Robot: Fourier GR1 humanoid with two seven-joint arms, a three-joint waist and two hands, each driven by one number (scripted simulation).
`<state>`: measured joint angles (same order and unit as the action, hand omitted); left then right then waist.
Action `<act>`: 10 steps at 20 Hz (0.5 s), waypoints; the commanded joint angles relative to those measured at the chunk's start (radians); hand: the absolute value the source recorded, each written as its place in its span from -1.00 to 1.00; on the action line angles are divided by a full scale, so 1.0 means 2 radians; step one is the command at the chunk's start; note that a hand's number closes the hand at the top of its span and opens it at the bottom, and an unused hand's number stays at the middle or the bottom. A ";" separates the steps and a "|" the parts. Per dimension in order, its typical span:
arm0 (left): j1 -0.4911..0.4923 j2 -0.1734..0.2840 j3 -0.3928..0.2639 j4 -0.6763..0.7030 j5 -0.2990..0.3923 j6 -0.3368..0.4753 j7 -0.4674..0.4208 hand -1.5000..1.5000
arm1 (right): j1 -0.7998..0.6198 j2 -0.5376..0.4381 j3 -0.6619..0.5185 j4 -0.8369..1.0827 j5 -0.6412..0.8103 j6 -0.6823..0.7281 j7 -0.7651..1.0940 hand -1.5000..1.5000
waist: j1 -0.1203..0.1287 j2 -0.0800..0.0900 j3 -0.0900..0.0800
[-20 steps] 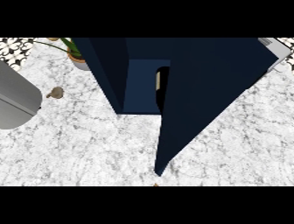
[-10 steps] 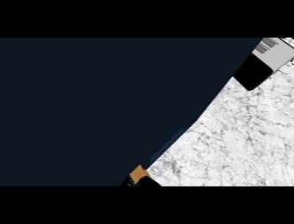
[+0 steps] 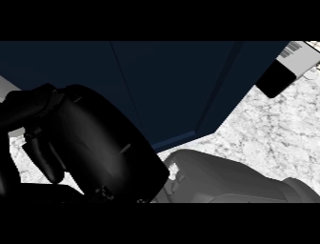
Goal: Pick up the wine, place it into the cabinet and close the cabinet
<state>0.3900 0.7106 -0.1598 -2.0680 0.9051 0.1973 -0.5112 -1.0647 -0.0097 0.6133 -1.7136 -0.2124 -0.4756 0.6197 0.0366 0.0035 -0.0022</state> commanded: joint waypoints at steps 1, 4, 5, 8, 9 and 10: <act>-0.022 -0.007 0.003 0.009 -0.001 0.009 0.015 -1.00 | -0.072 0.005 -0.023 0.121 0.003 0.016 -0.055 1.00 | 0.000 0.002 0.000; -0.003 -0.021 -0.006 0.002 -0.025 0.008 0.002 -1.00 | -0.084 0.005 -0.062 0.170 0.006 0.040 -0.072 1.00 | -0.004 0.001 0.000; -0.016 -0.029 -0.008 0.018 -0.030 0.010 0.003 -1.00 | -0.072 0.005 -0.060 0.166 0.020 0.038 -0.079 1.00 | -0.010 0.000 0.001; -0.024 -0.029 0.001 0.010 -0.033 0.014 0.011 -1.00 | -0.066 0.005 -0.091 0.239 -0.009 0.073 -0.137 1.00 | -0.007 0.002 0.001; -0.025 -0.022 0.020 0.015 -0.017 0.002 0.028 -1.00 | -0.079 0.005 -0.071 0.235 -0.023 0.047 -0.124 1.00 | -0.007 0.000 0.001; -0.009 -0.035 0.006 0.030 -0.036 -0.011 0.005 -1.00 | -0.092 0.005 -0.108 0.261 -0.014 0.082 -0.126 1.00 | -0.007 0.000 0.001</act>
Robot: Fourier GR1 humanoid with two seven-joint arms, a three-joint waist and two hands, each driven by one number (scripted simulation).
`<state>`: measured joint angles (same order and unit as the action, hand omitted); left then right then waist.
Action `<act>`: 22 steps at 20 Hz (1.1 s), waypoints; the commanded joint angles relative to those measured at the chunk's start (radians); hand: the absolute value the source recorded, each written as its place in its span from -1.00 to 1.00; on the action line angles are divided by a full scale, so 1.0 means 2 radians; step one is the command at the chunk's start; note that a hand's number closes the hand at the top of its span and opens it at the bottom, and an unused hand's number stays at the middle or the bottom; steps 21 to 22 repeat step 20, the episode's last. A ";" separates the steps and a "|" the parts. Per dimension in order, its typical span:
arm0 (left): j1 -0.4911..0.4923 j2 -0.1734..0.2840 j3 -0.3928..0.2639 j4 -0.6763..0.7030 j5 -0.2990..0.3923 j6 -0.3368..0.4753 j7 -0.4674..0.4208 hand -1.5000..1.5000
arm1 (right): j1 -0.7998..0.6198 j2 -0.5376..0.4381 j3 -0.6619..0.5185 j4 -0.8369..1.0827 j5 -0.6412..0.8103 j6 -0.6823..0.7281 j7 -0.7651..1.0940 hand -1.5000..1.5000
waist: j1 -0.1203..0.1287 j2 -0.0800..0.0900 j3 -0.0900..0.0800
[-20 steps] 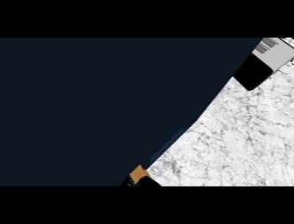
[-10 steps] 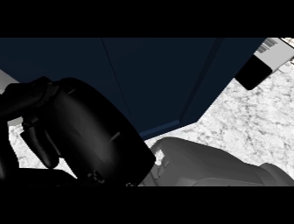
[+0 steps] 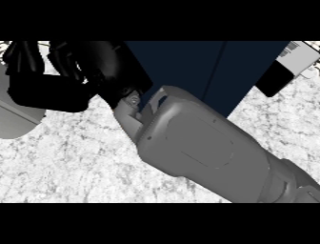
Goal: Pick up the wine, place it into the cabinet and close the cabinet
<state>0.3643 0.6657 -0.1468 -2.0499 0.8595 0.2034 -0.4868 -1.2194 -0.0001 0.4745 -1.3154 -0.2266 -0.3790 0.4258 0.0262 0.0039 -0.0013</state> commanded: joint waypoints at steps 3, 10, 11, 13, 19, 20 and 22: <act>-0.019 -0.007 0.006 -0.005 -0.011 0.010 0.028 -1.00 | -0.027 0.000 -0.061 0.119 -0.023 0.055 -0.062 1.00 | -0.001 0.001 0.000; -0.014 -0.007 0.022 -0.006 -0.008 -0.001 0.040 -1.00 | -0.015 -0.025 -0.078 0.165 0.001 0.082 -0.113 1.00 | 0.001 0.002 0.000; -0.010 -0.006 0.025 -0.025 -0.007 0.010 0.047 -1.00 | -0.015 -0.020 -0.074 0.164 0.009 0.071 -0.109 1.00 | 0.001 0.001 0.000; -0.009 -0.007 0.017 -0.031 -0.008 0.008 0.051 -1.00 | -0.007 -0.042 -0.075 0.186 0.015 0.093 -0.139 1.00 | 0.005 0.004 0.000; -0.016 -0.008 0.025 -0.016 -0.003 0.001 0.056 -1.00 | -0.003 -0.051 -0.078 0.196 0.020 0.104 -0.145 1.00 | 0.005 0.004 0.000; -0.035 -0.016 0.018 -0.014 -0.012 0.013 0.055 -1.00 | -0.001 -0.061 -0.082 0.182 0.015 0.116 -0.149 1.00 | -0.005 0.003 0.000; -0.035 -0.016 0.018 -0.014 -0.012 0.013 0.055 -1.00 | -0.001 -0.061 -0.082 0.182 0.015 0.116 -0.149 1.00 | -0.005 0.003 0.000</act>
